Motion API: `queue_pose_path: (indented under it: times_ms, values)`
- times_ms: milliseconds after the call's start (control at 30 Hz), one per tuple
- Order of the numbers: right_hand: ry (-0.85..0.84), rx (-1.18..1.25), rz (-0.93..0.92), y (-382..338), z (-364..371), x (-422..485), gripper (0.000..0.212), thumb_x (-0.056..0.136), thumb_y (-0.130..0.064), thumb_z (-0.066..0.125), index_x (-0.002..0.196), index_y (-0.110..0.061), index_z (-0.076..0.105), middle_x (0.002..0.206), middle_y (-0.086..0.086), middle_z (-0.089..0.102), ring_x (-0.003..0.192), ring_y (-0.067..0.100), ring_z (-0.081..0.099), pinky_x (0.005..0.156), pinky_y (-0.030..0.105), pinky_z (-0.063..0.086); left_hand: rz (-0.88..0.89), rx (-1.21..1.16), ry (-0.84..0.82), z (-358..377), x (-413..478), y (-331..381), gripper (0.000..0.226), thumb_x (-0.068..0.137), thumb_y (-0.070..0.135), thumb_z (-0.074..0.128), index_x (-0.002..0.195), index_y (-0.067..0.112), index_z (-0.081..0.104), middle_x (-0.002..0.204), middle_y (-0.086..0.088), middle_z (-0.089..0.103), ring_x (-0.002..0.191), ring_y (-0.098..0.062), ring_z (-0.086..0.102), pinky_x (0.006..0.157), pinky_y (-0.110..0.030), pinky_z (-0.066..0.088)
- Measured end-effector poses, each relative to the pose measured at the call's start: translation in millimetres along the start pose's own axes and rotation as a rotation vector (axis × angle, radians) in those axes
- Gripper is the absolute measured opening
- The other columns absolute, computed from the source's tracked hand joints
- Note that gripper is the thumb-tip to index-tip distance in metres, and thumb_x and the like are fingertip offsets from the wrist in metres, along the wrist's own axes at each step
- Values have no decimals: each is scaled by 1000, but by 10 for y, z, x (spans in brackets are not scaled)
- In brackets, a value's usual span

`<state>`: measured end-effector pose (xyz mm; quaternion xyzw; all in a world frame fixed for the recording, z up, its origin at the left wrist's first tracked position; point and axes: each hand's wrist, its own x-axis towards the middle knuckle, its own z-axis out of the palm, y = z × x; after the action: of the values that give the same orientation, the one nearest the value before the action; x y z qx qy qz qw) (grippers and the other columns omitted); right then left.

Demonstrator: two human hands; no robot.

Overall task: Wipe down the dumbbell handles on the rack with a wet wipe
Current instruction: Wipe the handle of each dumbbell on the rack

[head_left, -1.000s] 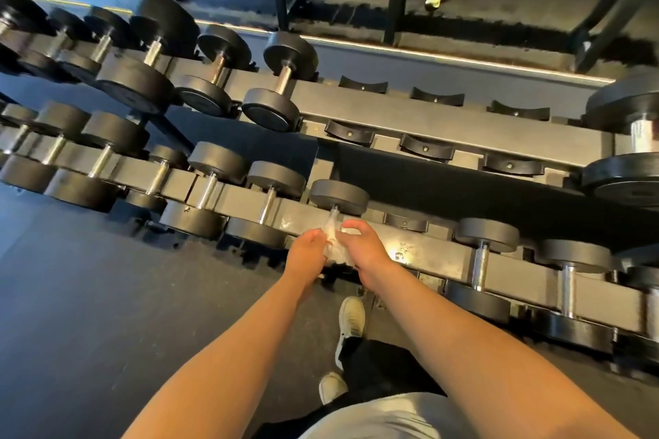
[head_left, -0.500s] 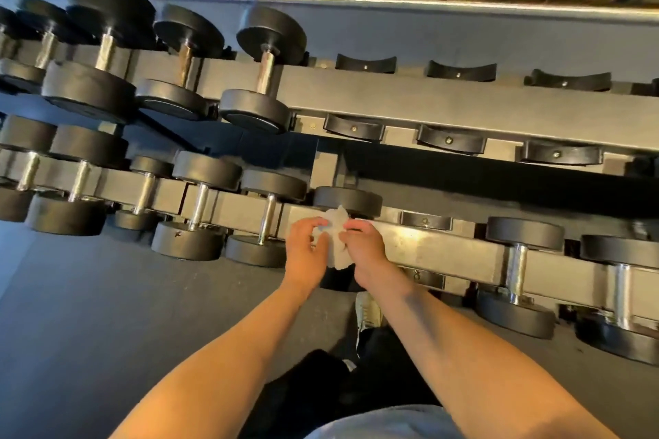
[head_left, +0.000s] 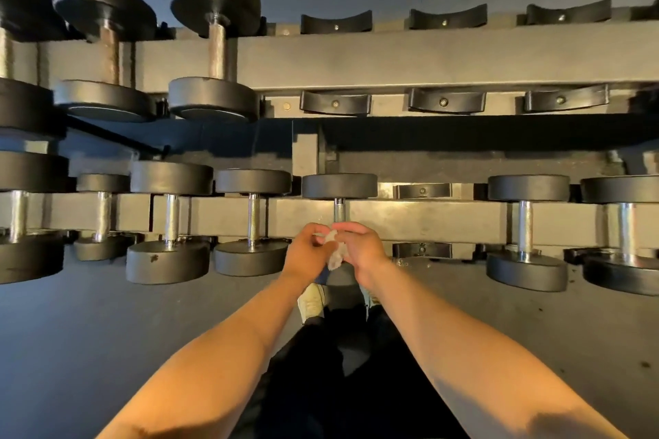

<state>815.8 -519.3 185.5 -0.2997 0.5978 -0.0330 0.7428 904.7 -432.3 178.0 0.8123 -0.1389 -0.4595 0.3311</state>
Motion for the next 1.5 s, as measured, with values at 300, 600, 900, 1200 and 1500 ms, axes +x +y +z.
queue_pose_path:
  times_ms: [300,600,900,1200,1500]
  values:
    - [239,-158,-171,232,229,558,27,94,-3,57,93,-26,71,103,1,71,91,17,63,68,17,47,-76,-114,85,-37,731,-355,35,93,-4,48,84,26,66,88,-9,72,79,-27,67,76,-37,58]
    - [340,-513,-264,456,240,1032,35,97,-6,52,130,-13,62,118,8,66,108,25,61,90,29,49,17,-172,43,197,1302,-488,22,102,18,53,108,32,69,112,3,70,99,-16,64,90,-30,52]
    - [386,-663,-380,603,243,1081,46,96,-10,49,137,-31,58,124,5,67,112,27,62,93,40,52,150,-87,-32,445,1586,-591,17,99,17,53,105,20,69,108,-1,71,101,-19,66,93,-34,53]
    - [449,-977,-309,718,194,924,49,98,-13,44,140,-36,55,105,8,74,104,30,61,105,43,44,172,248,-141,337,1362,-851,16,100,10,49,95,11,64,92,-1,63,84,-20,59,62,-16,35]
    - [549,-874,-285,743,245,961,44,95,-23,48,132,-42,61,114,1,73,106,32,65,90,41,53,96,-148,-32,390,1537,-488,31,102,8,44,114,18,70,111,7,63,103,-10,57,91,-20,45]
